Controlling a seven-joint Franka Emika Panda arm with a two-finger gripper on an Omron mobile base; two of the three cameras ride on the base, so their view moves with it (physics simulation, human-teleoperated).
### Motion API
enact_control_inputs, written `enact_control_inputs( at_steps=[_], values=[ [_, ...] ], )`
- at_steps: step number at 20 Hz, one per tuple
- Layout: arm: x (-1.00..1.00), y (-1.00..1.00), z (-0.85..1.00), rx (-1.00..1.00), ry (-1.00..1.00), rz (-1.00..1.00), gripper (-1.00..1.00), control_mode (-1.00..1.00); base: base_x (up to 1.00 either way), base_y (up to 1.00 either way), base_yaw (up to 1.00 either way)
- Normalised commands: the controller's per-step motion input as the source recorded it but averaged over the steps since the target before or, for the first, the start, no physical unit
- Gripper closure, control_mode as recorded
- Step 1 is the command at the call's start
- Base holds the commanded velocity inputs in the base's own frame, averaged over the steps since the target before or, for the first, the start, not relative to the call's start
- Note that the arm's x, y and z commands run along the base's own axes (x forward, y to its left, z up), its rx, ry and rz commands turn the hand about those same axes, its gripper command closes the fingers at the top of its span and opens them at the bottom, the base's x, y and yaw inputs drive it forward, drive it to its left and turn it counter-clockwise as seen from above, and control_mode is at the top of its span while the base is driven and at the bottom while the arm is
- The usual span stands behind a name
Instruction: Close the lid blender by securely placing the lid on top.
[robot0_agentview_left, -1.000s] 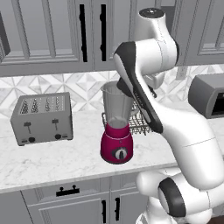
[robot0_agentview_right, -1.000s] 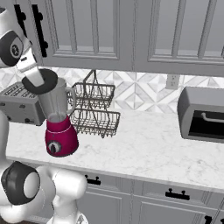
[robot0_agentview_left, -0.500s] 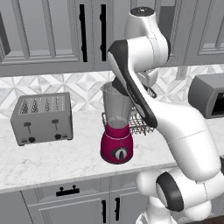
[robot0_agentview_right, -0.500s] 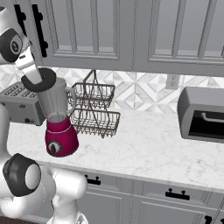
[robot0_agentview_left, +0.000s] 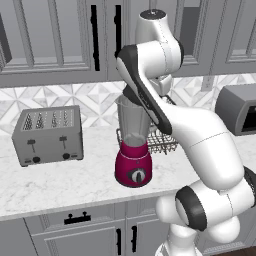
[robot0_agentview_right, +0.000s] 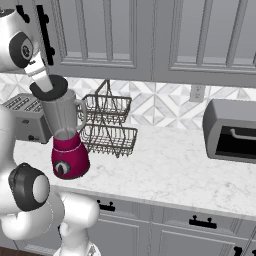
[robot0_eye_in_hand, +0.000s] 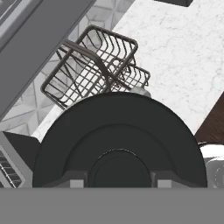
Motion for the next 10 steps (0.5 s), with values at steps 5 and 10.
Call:
enact_control_inputs(
  at_steps=[5,10],
  values=[
    [0.12,0.00,0.00,0.00,0.02,0.00,1.00,-1.00,0.00,0.00,0.00],
    [0.00,0.00,0.00,0.00,0.03,0.00,1.00,-1.00,0.00,0.00,0.00]
  ],
)
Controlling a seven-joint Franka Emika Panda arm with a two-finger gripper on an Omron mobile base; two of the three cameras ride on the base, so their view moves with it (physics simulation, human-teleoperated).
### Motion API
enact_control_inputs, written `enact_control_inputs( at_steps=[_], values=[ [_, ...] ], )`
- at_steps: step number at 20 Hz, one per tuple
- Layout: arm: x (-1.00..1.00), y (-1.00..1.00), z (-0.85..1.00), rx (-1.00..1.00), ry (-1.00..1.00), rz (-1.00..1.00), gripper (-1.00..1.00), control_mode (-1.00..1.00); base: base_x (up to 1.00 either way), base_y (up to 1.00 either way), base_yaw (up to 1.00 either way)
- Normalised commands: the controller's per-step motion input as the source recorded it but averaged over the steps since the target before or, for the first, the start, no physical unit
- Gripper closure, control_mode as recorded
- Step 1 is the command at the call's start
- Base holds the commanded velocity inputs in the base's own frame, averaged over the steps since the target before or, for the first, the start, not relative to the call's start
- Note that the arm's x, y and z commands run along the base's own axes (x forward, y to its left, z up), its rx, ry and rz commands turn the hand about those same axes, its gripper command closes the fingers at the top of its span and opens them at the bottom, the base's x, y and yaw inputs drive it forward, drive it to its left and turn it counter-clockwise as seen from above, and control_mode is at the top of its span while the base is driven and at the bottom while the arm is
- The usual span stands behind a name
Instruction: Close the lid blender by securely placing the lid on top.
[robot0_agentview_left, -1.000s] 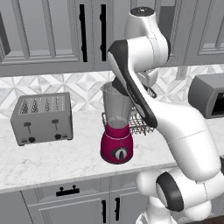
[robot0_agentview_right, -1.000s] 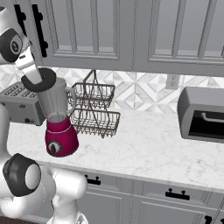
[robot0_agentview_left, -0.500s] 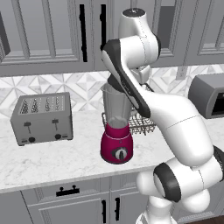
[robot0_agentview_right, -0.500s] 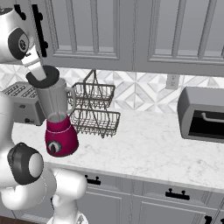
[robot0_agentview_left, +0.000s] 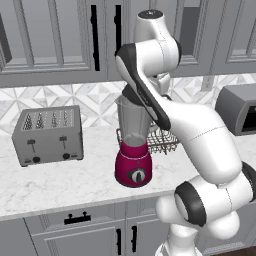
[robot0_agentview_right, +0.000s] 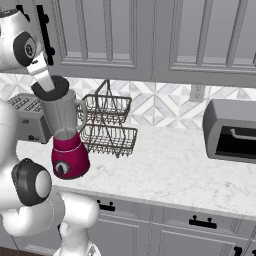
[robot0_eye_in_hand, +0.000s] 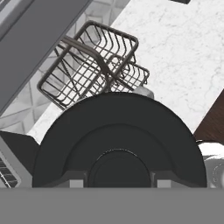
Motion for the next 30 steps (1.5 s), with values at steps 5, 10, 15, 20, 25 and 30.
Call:
enact_control_inputs(
  at_steps=[5,10,15,20,25,30],
  values=[
    [0.00,0.01,0.00,0.00,0.06,-0.01,1.00,-1.00,0.00,0.00,0.00],
    [0.00,0.02,-0.02,0.00,0.04,-0.02,1.00,-1.00,0.00,0.00,0.00],
    [-0.01,0.06,0.00,-0.01,0.07,-0.02,1.00,-1.00,0.00,0.00,0.00],
    [-0.11,0.04,-0.01,-0.01,0.07,-0.02,1.00,-1.00,0.00,0.00,0.00],
    [0.06,0.07,0.00,-0.01,0.01,-0.01,1.00,-1.00,0.00,0.00,0.00],
    [0.25,0.02,0.00,0.00,-0.07,0.00,1.00,-1.00,0.00,0.00,0.00]
  ],
)
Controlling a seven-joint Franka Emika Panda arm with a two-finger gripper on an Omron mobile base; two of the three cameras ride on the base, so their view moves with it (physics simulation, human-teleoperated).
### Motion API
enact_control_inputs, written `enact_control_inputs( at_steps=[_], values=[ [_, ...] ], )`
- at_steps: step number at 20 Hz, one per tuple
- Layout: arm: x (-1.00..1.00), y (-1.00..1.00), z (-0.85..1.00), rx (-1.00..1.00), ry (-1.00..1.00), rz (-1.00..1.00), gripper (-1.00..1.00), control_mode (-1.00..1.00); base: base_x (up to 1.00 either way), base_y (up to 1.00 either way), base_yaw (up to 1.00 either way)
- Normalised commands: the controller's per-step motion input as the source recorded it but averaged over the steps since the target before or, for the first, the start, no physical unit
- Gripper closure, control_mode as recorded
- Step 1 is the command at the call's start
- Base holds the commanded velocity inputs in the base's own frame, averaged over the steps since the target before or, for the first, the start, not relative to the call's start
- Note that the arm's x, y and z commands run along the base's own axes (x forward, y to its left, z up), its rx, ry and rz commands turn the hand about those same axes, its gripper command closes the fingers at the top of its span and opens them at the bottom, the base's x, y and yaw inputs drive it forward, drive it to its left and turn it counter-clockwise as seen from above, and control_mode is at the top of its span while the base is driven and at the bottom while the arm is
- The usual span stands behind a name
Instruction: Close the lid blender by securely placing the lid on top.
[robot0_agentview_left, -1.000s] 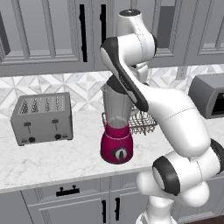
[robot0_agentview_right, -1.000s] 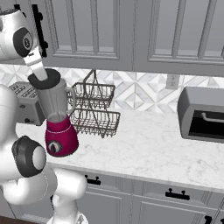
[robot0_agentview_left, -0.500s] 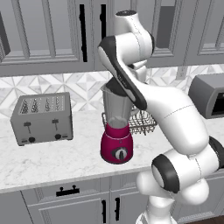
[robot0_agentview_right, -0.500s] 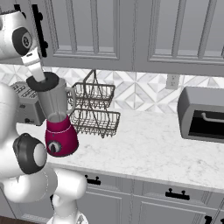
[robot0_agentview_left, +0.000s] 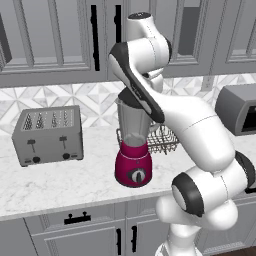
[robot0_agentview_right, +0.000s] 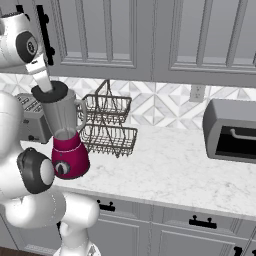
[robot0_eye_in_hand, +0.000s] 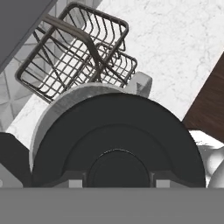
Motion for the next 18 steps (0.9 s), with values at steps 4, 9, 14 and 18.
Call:
enact_control_inputs(
  at_steps=[4,9,14,18],
  values=[
    [0.24,0.00,0.00,0.00,-0.03,0.00,1.00,-1.00,0.00,0.00,0.00],
    [0.30,0.00,0.00,0.00,0.00,0.00,1.00,-1.00,0.00,0.00,0.00],
    [0.33,0.00,0.00,-0.02,0.00,0.00,1.00,-1.00,0.00,0.00,0.00],
    [0.02,0.00,-0.11,-0.05,0.00,0.00,1.00,-1.00,0.00,0.00,0.00]
  ],
)
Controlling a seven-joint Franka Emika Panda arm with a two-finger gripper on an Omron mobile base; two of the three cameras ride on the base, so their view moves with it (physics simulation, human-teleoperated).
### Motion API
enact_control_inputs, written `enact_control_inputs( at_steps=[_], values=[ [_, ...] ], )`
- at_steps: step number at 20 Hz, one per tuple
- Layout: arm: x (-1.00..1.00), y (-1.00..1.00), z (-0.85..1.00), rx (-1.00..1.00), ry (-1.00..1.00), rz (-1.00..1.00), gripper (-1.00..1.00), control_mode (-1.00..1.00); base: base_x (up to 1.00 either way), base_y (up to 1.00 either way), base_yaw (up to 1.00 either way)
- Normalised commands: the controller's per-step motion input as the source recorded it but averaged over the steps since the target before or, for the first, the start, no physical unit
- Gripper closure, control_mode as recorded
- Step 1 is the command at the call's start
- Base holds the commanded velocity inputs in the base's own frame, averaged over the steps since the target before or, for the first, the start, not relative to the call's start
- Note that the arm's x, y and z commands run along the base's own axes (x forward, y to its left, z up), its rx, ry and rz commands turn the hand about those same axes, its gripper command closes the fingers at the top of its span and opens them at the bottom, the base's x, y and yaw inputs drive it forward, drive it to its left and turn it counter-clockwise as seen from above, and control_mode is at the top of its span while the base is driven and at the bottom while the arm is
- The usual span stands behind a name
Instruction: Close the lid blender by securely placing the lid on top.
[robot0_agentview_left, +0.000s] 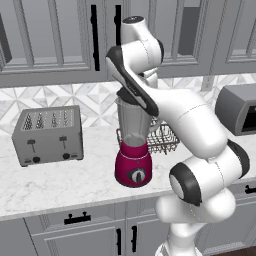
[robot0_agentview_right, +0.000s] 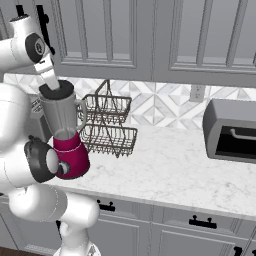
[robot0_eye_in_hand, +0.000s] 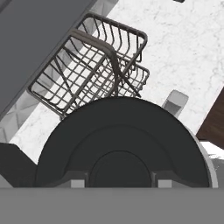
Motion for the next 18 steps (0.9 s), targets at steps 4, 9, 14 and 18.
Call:
enact_control_inputs(
  at_steps=[4,9,14,18],
  values=[
    [-0.04,0.00,-0.25,-0.08,0.00,0.00,1.00,-1.00,0.00,0.00,0.00],
    [0.00,0.00,-0.26,-0.10,0.00,0.01,1.00,-1.00,0.00,0.00,0.00],
    [-0.07,0.04,-0.07,-0.04,0.00,0.01,1.00,-1.00,0.00,0.00,0.00],
    [-0.16,0.00,0.17,0.00,0.10,0.00,1.00,-1.00,0.00,0.00,0.00]
  ],
)
